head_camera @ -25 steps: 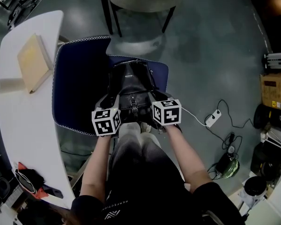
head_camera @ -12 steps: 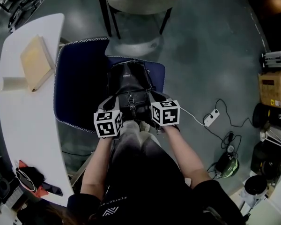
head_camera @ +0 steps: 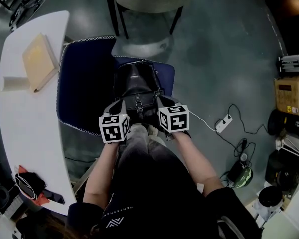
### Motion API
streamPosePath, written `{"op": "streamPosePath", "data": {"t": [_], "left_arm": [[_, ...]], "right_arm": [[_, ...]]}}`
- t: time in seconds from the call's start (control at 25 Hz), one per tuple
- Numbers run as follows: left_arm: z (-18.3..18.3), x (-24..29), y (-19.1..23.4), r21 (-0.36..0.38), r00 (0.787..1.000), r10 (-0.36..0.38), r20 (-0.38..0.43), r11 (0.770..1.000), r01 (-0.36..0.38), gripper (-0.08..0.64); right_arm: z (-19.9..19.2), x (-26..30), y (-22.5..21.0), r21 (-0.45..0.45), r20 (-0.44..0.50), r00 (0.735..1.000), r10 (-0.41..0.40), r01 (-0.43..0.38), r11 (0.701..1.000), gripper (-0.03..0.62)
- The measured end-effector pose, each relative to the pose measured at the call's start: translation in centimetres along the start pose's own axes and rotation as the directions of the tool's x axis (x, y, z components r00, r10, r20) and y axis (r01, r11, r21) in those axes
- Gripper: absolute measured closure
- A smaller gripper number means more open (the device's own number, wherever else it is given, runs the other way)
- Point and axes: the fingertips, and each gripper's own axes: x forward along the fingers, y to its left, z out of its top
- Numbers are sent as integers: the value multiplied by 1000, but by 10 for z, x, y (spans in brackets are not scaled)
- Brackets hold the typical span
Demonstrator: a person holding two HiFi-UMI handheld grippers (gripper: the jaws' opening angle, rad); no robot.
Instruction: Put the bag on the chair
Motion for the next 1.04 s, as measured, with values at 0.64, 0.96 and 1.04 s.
{"op": "streamPosePath", "data": {"t": [0.64,0.96,1.04], "left_arm": [[-8,-3,4,-6,1000,-1,-19,1000,1,551],[-12,-5,6,-8,1000,-5,-27,1000,4,551],[-13,-5,7,-9,1000,-6,-29,1000,6,551]], "right_arm": [[-6,-1,5,11,-15,1000,0,0,1000,594],[-11,-1,8,19,-17,1000,-2,2,1000,594],[-12,-1,8,23,-17,1000,-3,4,1000,594]]}}
